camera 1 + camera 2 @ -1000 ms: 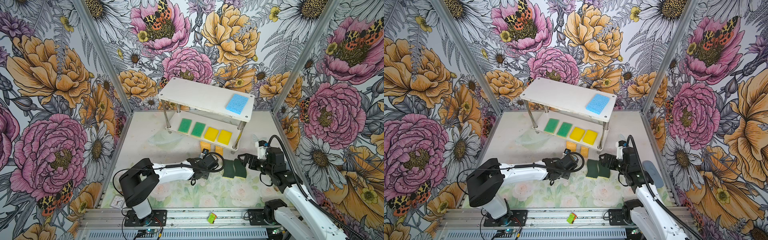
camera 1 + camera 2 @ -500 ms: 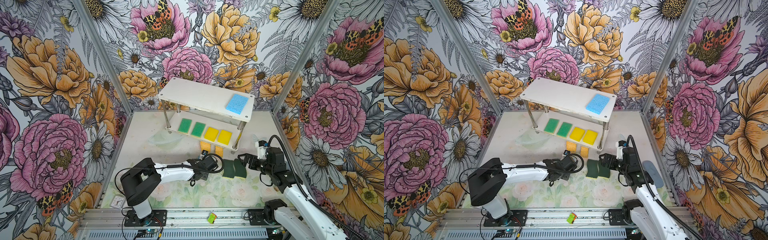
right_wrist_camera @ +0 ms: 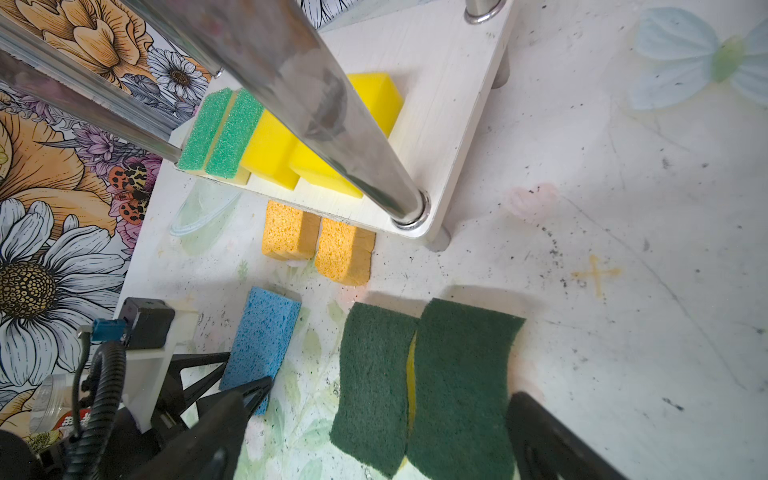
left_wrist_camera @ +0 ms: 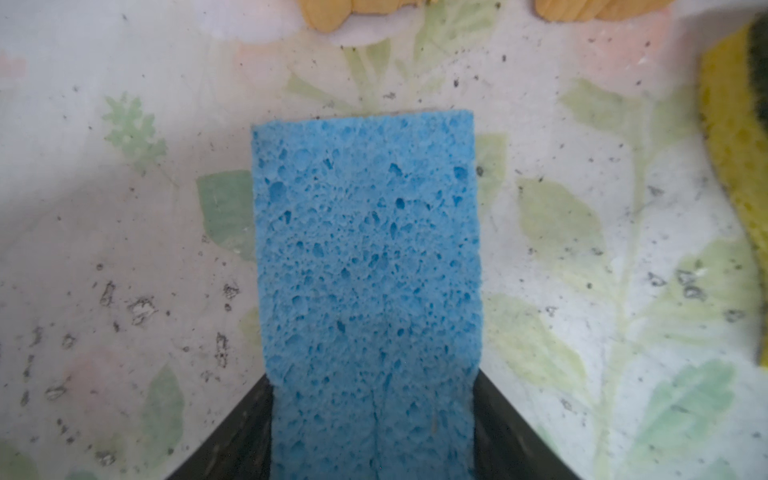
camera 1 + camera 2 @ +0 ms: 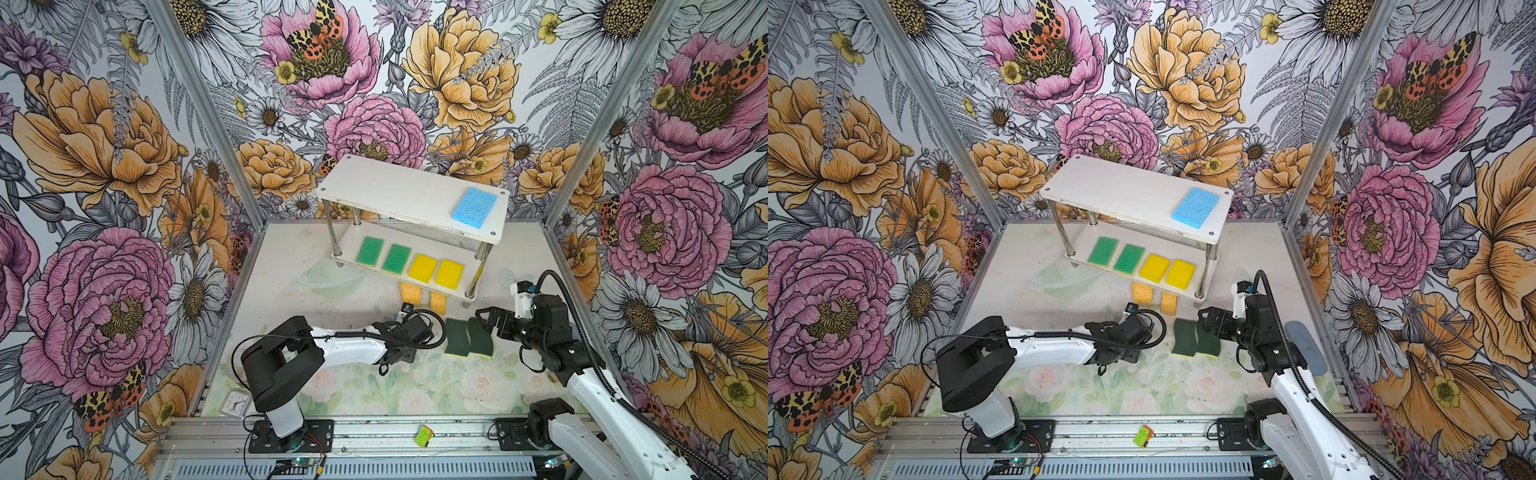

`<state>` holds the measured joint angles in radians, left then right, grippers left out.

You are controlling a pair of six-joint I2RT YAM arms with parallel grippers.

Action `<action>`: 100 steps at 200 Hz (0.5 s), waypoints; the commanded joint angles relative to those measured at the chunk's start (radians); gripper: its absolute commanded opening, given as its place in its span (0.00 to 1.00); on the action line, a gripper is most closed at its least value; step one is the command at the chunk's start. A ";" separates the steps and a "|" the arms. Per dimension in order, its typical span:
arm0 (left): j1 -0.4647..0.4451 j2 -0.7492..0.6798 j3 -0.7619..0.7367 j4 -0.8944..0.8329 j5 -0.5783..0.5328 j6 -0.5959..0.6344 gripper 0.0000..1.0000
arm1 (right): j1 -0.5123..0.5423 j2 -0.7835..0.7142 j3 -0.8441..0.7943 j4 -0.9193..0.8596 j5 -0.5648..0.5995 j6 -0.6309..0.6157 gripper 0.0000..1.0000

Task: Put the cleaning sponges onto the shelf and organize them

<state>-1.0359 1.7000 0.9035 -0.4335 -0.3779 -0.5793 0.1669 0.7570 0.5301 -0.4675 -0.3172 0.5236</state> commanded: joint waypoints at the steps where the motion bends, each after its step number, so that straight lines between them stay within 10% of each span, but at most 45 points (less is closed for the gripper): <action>1: 0.008 0.025 -0.021 0.010 -0.014 -0.017 0.71 | 0.005 -0.007 0.016 0.009 0.017 0.001 1.00; 100: -0.003 0.026 -0.037 0.030 -0.030 -0.030 0.63 | 0.005 -0.007 0.018 0.009 0.017 0.000 1.00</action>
<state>-1.0370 1.7073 0.8886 -0.3916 -0.3851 -0.6048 0.1669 0.7570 0.5301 -0.4675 -0.3172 0.5240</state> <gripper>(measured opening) 0.644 0.996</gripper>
